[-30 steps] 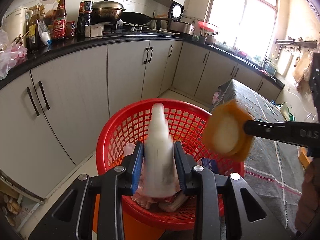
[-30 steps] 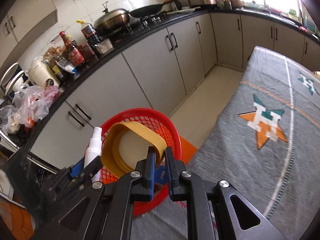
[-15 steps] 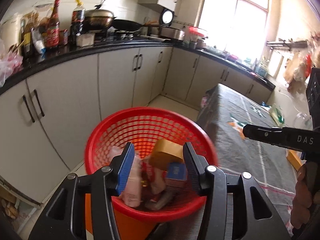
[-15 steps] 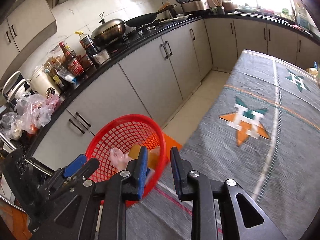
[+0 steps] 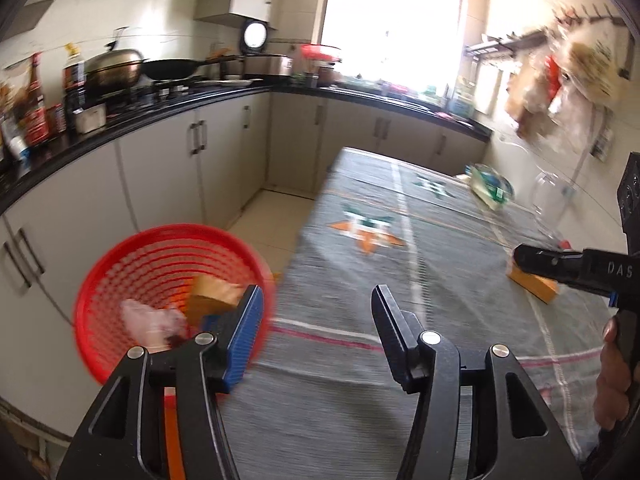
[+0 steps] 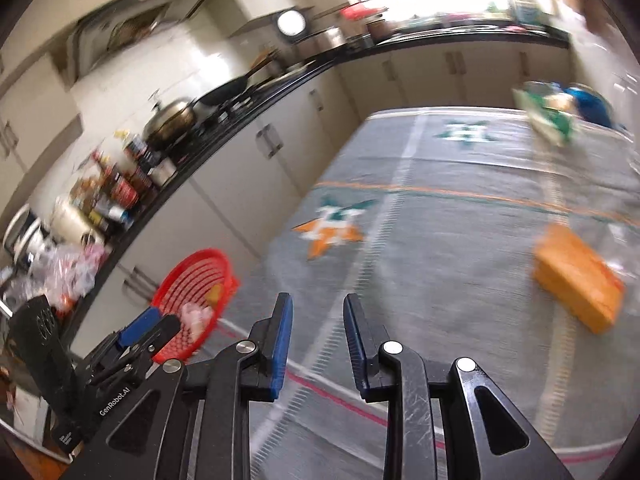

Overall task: Collect trash
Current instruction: 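Move both open tools back toward the table, then grasp the clear plastic cup with the right tool while the left tool grasps the orange box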

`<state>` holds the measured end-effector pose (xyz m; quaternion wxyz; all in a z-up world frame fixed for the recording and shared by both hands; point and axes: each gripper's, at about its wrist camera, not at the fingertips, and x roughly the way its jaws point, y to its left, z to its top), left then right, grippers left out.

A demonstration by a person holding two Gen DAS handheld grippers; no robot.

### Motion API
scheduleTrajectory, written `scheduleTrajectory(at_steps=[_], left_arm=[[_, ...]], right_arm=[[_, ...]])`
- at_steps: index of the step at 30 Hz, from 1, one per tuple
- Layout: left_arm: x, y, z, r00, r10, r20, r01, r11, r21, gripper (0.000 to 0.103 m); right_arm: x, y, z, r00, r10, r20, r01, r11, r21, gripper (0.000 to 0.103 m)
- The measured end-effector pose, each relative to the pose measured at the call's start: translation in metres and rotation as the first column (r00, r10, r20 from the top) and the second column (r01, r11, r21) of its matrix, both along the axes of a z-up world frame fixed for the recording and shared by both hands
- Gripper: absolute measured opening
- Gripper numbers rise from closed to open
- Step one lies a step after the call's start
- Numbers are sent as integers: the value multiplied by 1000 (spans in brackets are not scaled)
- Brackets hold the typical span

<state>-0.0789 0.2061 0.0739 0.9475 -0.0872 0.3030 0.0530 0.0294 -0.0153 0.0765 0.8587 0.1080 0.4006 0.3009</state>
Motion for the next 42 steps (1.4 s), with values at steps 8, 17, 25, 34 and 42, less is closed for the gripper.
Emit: scheduleTrajectory(at_steps=[8,17,25,34,42], left_arm=[[21,-74,-1,986,-160,-51,161,987,22,56],[46,-137,-2,949,-292,-116,295,956,10,59],[61,-169,0,932,-329,-152,338,940,40,62],[70,-184,-5,930,-323,-175,335,941,47,62],[73,-175,-5,939,-286,-189,299,953,42,62]], right_arm=[[-3,-146,6,968,-251,-10,251,964,90,29],[35,-240,-17,899,-407,-162,429,894,129,32],[67,-236,-49,913,-348,-211,384,909,163,25],[65,-227,-58,934,-292,-207,327,932,158,6],[47,-196,-55,972,-60,-225,129,945,302,6]])
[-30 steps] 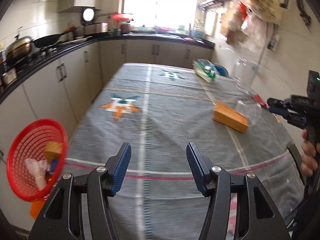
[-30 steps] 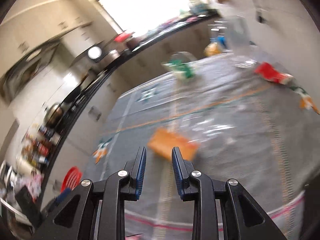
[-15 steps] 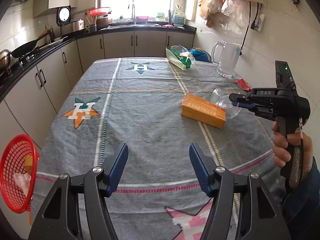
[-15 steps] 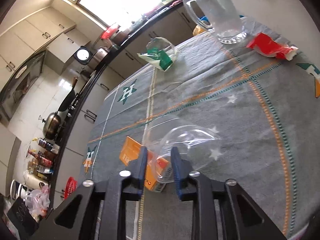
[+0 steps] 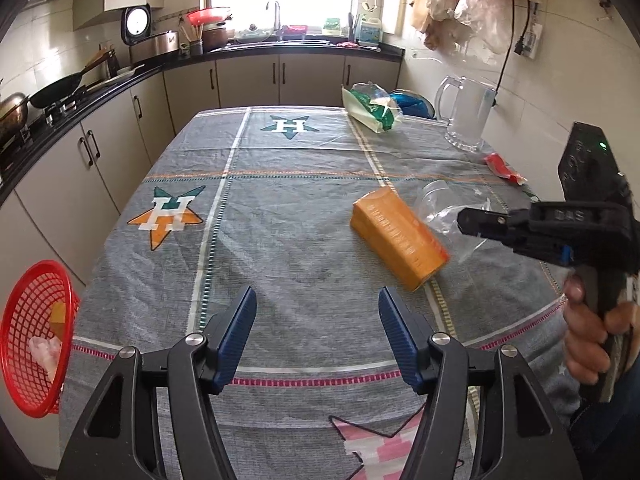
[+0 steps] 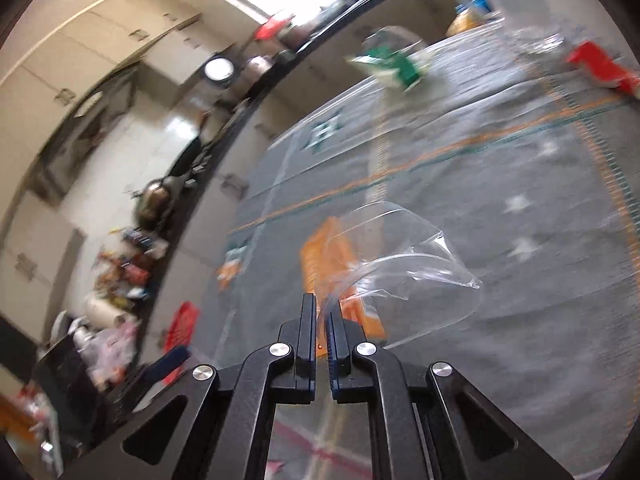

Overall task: Collect trash
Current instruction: 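Grasp the clear plastic cup with the right tool while the left tool grasps the orange box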

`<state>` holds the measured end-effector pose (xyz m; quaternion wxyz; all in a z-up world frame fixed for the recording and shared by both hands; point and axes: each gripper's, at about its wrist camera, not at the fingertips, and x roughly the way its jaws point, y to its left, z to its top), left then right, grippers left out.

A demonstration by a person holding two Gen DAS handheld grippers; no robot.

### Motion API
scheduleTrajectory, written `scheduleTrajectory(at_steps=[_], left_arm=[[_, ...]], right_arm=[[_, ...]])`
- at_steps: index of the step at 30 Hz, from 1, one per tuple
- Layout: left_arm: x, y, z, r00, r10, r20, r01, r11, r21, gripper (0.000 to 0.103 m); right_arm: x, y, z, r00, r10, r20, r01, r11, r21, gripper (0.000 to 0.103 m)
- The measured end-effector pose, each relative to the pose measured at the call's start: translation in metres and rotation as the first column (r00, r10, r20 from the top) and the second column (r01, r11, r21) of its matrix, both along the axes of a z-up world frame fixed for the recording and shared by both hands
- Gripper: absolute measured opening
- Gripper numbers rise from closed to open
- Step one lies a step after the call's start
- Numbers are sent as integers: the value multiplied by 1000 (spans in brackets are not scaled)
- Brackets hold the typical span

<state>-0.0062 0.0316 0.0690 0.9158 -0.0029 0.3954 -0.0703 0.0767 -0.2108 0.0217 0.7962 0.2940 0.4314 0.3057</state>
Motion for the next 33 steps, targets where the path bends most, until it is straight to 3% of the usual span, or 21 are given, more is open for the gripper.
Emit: scheduleTrajectory(at_steps=[4,9,13,18,21,26,28,30,33], left_arm=[[11,4,0,999,16,-41,-18,999,-50,64],[34,-9,-6,993,4,-116,-17,994,-108,67],[57,-36,-11,988,-4,-153,-15,993,-121,70],[79,-67,-25,983,18,-184,-35,995,-91,74],[93,-81,-38,977,46,-209,-52,998,-26,76],[102,-89,-53,974,31,-226,-36,999,-18,75],[101,-90,-56,976,23,-219,-25,1000,-7,68],[98,-90,-55,980,19,-197,-15,1000,20,54],[93,-84,-54,981,2,-194,-3,1000,-4,47]], right_arm=[[-8,2,7,999,40,30,-42,995,87,6],[-15,-16,19,993,-77,92,71,996,57,6],[-22,-35,28,970,-199,141,200,980,7,6],[-26,-51,35,943,-282,178,290,957,-22,6],[-25,-56,37,940,-290,178,297,955,-15,6],[-26,-57,39,941,-283,185,289,957,-11,6],[-26,-54,39,941,-278,192,286,958,-16,6],[-28,-53,39,943,-270,195,279,960,-16,6],[-28,-47,38,948,-250,199,260,965,-25,6]])
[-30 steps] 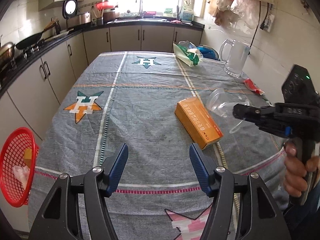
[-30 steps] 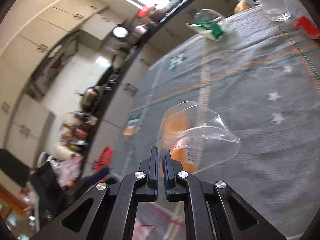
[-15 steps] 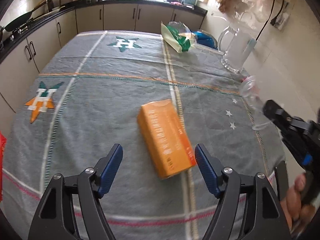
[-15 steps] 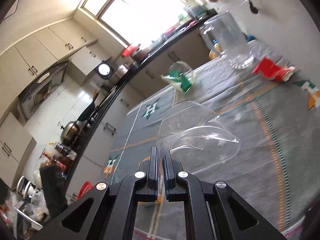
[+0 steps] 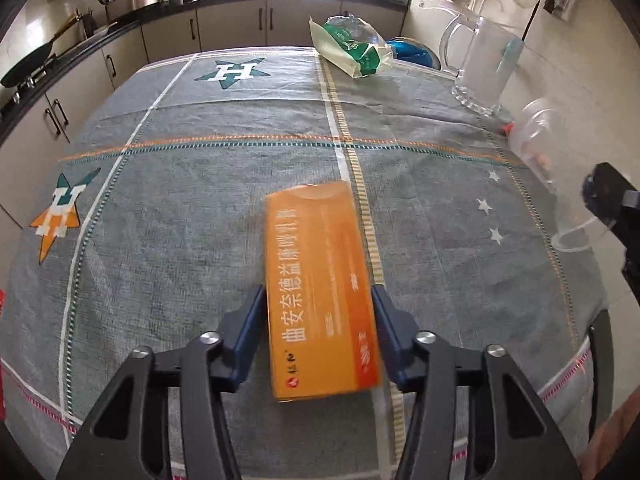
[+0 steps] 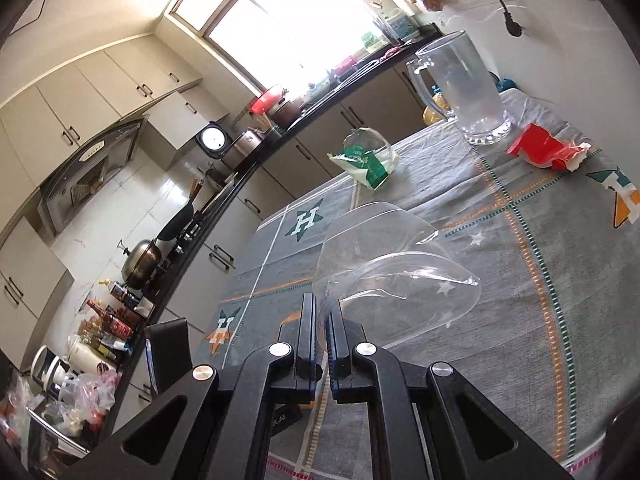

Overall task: Collect trash
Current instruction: 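Grasp the clear plastic cup with the right tool while the left tool grasps the orange box, then lift the cup and orange box and carry them over the basket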

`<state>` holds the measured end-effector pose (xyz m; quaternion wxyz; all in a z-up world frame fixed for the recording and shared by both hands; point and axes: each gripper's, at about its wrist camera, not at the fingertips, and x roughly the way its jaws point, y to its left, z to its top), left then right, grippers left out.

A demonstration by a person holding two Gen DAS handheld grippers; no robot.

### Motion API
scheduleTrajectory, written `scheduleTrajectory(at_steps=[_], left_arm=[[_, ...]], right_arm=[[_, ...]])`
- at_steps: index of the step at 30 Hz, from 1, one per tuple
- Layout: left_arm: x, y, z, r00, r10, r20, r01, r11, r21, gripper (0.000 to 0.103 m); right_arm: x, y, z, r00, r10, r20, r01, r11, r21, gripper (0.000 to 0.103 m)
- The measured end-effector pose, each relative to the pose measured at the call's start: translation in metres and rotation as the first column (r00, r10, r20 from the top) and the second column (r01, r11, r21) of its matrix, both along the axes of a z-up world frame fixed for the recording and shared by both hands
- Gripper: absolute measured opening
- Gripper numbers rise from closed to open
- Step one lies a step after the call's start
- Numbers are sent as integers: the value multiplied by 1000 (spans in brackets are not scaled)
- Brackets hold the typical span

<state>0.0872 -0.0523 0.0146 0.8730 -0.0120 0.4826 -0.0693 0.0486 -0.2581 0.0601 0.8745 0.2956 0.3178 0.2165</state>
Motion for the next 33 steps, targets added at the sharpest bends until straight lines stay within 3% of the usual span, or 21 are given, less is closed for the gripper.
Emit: scheduleTrajectory(at_steps=[6,18,33], left_arm=[[-21,20,6,999,5,35,-5,1000,-17,47],[-73,67,33,978,75,196,-83,996,31,47],[-101,106,41,958,136,252,-147,989,26,47]], right_arm=[[-2,17,0,999,47,14,-46,998,-43,6],[-9,60,-5,983,181,39,-174,975,-142,6],[-12,96,-14,949,312,38,-299,933,-203,6]])
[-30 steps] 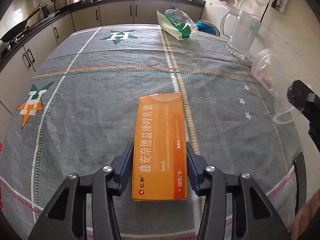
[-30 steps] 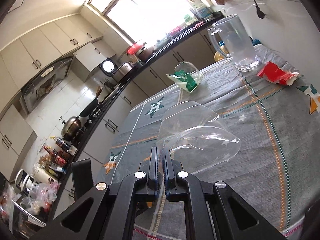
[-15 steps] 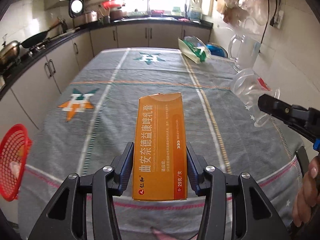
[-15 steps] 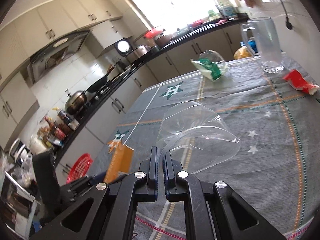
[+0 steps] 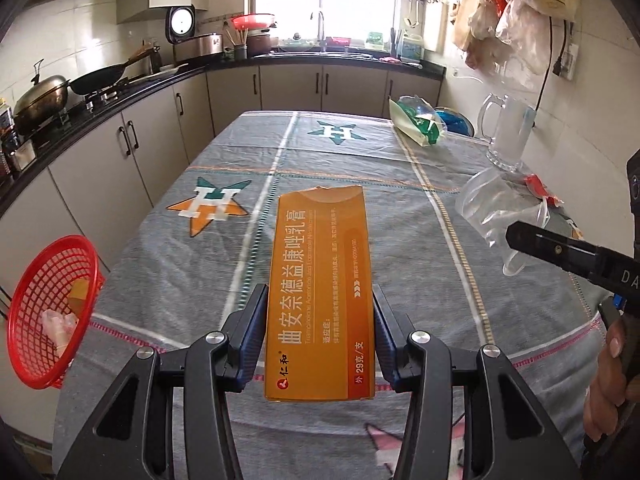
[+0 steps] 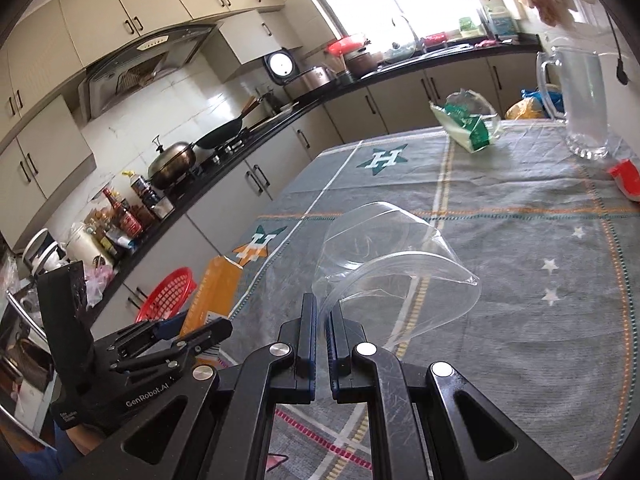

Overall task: Collect trash
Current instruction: 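Lift the cup and orange box and carry them over the basket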

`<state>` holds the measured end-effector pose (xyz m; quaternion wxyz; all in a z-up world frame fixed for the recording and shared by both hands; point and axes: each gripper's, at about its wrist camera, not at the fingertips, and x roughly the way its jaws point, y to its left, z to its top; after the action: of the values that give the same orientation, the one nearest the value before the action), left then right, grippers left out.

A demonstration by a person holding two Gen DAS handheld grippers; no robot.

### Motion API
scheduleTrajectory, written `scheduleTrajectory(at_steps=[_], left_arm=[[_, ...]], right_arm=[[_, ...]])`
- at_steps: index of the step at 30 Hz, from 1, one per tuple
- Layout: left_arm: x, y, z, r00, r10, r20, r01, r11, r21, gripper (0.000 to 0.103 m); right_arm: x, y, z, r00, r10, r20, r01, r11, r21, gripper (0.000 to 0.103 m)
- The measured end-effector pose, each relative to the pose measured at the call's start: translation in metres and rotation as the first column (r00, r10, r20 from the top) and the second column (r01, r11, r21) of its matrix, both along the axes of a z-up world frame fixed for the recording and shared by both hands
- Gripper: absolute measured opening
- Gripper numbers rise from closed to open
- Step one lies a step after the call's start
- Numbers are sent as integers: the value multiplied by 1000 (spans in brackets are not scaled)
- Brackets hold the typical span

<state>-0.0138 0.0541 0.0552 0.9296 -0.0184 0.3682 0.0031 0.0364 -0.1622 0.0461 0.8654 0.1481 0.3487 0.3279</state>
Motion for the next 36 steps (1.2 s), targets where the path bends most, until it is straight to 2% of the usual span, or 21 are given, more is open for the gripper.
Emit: scheduleTrajectory(at_steps=[11,22,31,36], left_arm=[[-16,28,5,999,36,27,-36,999,-10,47],[-32,65,9,994,94,52,-91,995,-46,47],[-53,123,17,979,184,89,-176,980,-92,47],[-71,179,21,953,281,109,-268,955,-126,47]], right_arm=[[-14,24,3,997,63,-38,-63,998,22,6],[-31,64,17,992,121,-37,-120,993,20,6],[-35,125,28,979,201,-43,-201,980,10,6],[-31,174,35,965,257,-57,-257,966,7,6]])
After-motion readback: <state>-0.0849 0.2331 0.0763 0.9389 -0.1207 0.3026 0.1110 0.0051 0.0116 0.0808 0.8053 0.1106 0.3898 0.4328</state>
